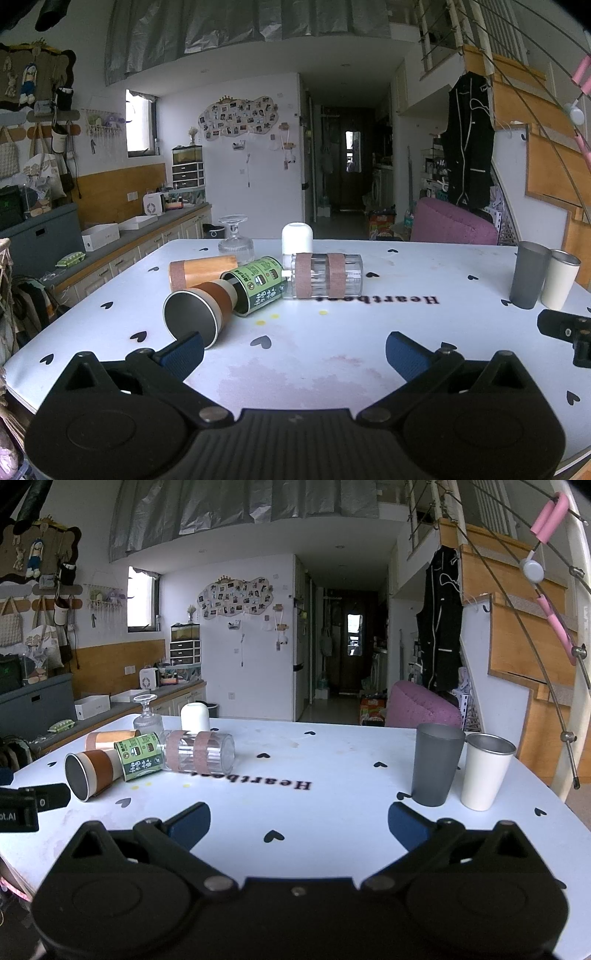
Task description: Flip cup upright
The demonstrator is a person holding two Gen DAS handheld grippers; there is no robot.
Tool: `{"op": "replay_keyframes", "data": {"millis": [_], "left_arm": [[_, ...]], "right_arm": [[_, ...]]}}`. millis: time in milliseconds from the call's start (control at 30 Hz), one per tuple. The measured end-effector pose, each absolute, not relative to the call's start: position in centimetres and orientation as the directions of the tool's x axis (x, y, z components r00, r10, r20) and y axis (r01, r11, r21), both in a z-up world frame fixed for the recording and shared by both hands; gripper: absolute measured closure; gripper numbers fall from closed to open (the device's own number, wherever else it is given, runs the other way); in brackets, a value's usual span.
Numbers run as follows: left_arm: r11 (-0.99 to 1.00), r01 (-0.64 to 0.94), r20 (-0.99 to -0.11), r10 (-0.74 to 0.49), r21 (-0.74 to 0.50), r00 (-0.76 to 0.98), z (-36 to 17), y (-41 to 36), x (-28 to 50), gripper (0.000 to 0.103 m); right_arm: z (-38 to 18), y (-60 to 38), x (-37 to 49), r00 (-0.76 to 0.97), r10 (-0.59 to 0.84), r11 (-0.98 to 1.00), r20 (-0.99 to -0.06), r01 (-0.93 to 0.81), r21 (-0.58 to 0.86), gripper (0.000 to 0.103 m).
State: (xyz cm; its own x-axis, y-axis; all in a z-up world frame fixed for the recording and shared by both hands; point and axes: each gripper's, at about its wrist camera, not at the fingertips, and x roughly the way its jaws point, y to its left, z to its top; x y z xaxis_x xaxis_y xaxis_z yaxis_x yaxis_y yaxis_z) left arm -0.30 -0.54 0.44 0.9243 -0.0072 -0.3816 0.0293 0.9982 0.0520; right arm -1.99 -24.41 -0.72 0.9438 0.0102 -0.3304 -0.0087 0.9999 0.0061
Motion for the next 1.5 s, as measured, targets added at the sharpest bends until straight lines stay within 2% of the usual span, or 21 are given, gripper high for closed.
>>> {"op": "replay_keyframes", "data": {"millis": [367,500,867,1100,1233,1333,1433,1467,1500], "left_arm": [[0.999,0.034,-0.353,-0.026,0.018,0.935,0.3,3.8,3.4,0.0],[0.998,0.038,-0.352,-0.016,0.054,0.936,-0.1,6.0,6.0,0.0],[0.978,0.131,-0.423,-0.051,0.164,0.905,-3.1,11.1,14.6,0.0],[0.98,0.172,-0.461,-0.107,0.101,0.881,-3.6,12.6,17.7,0.001],[0.977,0.178,-0.493,-0.097,0.121,0.865,-4.0,12.1,18.9,0.001],[0.974,0.178,-0.519,-0.08,0.141,0.851,-4.7,11.9,19.6,0.003],[0.978,0.156,-0.538,-0.058,0.139,0.841,-5.3,12.0,19.9,0.012],[0.979,0.147,-0.539,-0.049,0.141,0.841,-5.4,12.1,20.0,0.022],[0.981,0.14,-0.54,-0.045,0.136,0.84,-5.5,12.3,19.9,0.022]], "right_arm": [[-0.7,-24.4,-2.3,0.947,0.023,1.0,-0.322,-0.017,0.022,0.0],[-0.8,-24.3,-2.4,0.947,0.029,1.0,-0.32,-0.024,0.021,0.0],[-0.9,-24.2,-2.4,0.946,0.038,0.999,-0.321,-0.033,0.021,0.0],[-1.1,-24.3,-2.3,0.945,0.033,0.999,-0.325,-0.027,0.023,0.0],[-1.3,-24.3,-2.3,0.943,0.039,0.999,-0.33,-0.032,0.024,0.0],[-1.3,-24.5,-2.2,0.942,0.037,0.999,-0.334,-0.031,0.023,0.0],[-1.4,-24.6,-2.1,0.941,0.034,0.999,-0.337,-0.026,0.027,0.0],[-1.5,-24.7,-2.1,0.941,0.034,0.999,-0.338,-0.026,0.028,0.0],[-1.5,-24.7,-2.1,0.94,0.034,0.999,-0.339,-0.026,0.029,0.0]]}}
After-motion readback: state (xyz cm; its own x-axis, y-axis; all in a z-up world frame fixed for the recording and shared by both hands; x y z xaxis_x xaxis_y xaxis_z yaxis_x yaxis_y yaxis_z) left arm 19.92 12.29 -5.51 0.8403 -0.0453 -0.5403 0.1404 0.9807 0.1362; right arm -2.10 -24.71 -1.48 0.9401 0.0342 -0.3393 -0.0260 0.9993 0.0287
